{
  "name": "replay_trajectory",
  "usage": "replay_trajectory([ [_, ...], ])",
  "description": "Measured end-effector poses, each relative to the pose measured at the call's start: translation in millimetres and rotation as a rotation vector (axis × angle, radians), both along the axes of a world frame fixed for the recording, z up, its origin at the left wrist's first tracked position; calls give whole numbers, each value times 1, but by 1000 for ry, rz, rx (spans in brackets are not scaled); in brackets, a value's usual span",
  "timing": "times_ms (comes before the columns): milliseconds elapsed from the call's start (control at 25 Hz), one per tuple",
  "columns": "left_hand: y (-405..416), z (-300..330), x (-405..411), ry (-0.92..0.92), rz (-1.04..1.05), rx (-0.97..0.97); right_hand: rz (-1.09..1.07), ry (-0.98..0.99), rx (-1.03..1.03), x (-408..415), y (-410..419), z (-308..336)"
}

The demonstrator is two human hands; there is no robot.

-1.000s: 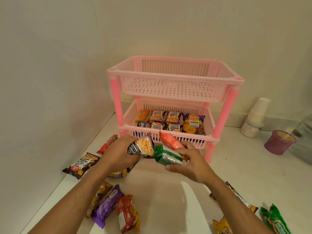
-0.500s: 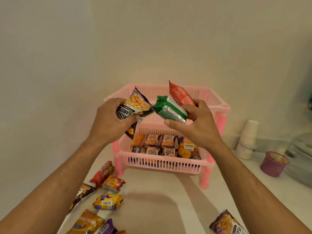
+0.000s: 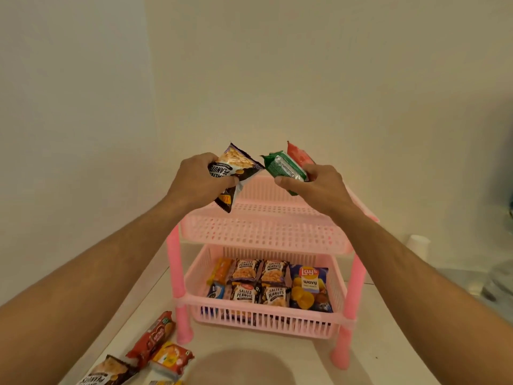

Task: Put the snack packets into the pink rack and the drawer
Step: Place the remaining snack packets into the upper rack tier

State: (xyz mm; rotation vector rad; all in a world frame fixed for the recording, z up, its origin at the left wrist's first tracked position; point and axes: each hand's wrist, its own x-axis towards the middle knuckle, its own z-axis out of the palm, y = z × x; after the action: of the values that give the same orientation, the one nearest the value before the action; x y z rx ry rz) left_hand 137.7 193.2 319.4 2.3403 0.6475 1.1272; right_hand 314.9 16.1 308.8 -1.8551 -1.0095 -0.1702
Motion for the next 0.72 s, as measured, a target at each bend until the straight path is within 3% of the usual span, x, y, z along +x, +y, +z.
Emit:
replay_trajectory([
  [120, 25, 7, 23, 142, 51, 42, -65, -36, -153, 26, 21, -1],
  [400, 89, -16, 68, 695, 222, 100, -60, -37, -492, 60, 76, -12],
  [720, 124, -46, 88, 952, 159, 69, -67, -198, -783, 62, 132, -16],
])
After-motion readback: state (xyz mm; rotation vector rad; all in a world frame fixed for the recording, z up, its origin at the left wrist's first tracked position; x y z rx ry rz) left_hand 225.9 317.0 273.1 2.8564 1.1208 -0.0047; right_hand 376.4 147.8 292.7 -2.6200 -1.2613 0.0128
